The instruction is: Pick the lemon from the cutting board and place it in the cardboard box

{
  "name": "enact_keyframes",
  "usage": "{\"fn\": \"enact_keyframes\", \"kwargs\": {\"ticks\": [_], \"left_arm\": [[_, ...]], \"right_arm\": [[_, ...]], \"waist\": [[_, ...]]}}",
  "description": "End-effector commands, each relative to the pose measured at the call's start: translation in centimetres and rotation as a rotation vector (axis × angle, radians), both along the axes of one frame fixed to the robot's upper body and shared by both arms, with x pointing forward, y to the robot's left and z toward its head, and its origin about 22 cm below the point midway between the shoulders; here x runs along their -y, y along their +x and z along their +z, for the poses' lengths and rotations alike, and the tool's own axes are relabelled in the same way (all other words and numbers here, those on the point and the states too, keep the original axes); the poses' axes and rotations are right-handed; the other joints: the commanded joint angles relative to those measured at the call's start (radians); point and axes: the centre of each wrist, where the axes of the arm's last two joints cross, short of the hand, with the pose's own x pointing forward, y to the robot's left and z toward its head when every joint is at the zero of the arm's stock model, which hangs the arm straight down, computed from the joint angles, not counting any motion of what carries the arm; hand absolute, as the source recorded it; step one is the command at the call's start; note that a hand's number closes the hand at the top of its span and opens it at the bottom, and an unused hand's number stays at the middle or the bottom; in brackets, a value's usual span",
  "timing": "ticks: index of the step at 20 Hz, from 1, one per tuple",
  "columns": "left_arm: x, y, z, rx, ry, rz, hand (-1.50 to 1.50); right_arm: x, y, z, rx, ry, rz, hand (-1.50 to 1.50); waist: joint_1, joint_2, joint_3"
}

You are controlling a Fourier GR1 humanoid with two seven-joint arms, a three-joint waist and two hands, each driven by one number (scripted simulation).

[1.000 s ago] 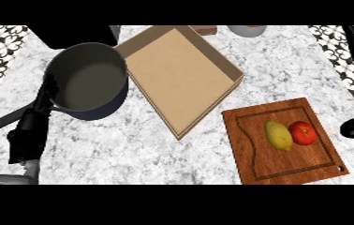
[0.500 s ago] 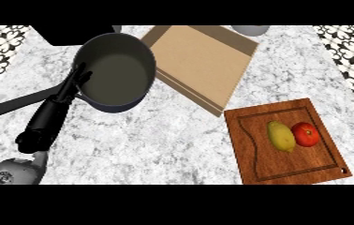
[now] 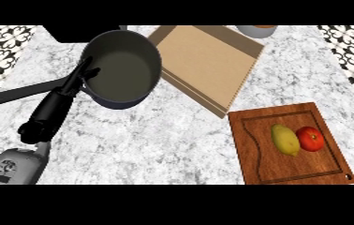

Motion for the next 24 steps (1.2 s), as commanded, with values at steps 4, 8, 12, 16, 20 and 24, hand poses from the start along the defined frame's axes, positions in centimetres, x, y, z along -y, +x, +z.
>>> {"fn": "enact_keyframes", "kwargs": {"ticks": [4, 8, 12, 16, 20, 24], "left_arm": [[0.5, 1.0, -0.2, -0.007, -0.030, -0.044, 0.00], [-0.3, 1.1, 0.0, 0.007, -0.043, -0.029, 0.00], [1.0, 1.0, 0.1, -0.011, -0.016, -0.036, 0.00], [0.1, -0.2, -0.1, -0.006, -0.018, -0.021, 0.00], [2.6, 1.9, -0.8, -0.003, -0.006, -0.045, 0.00], [0.3, 0.2, 1.6, -0.008, -0.019, -0.037, 0.00]], "right_arm": [[-5.5, -0.1, 0.9, -0.123, -0.302, 0.039, -1.50], [-9.3, -1.9, 1.6, -0.126, -0.444, 0.013, -1.50], [-12.4, -2.7, 1.0, -0.173, -0.506, -0.052, -1.50], [-13.3, -5.2, -0.8, -0.247, -0.512, -0.067, -1.50], [-14.0, -3.0, -2.1, -0.279, -0.518, -0.074, -1.50], [-15.7, -2.9, -4.0, -0.253, -0.543, -0.128, -1.50]], "waist": [[0.010, 0.002, -0.002], [-0.001, -0.001, -0.003], [0.010, 0.000, -0.002], [0.005, -0.003, -0.001], [0.011, 0.002, 0.000], [0.020, 0.000, 0.000]]}}
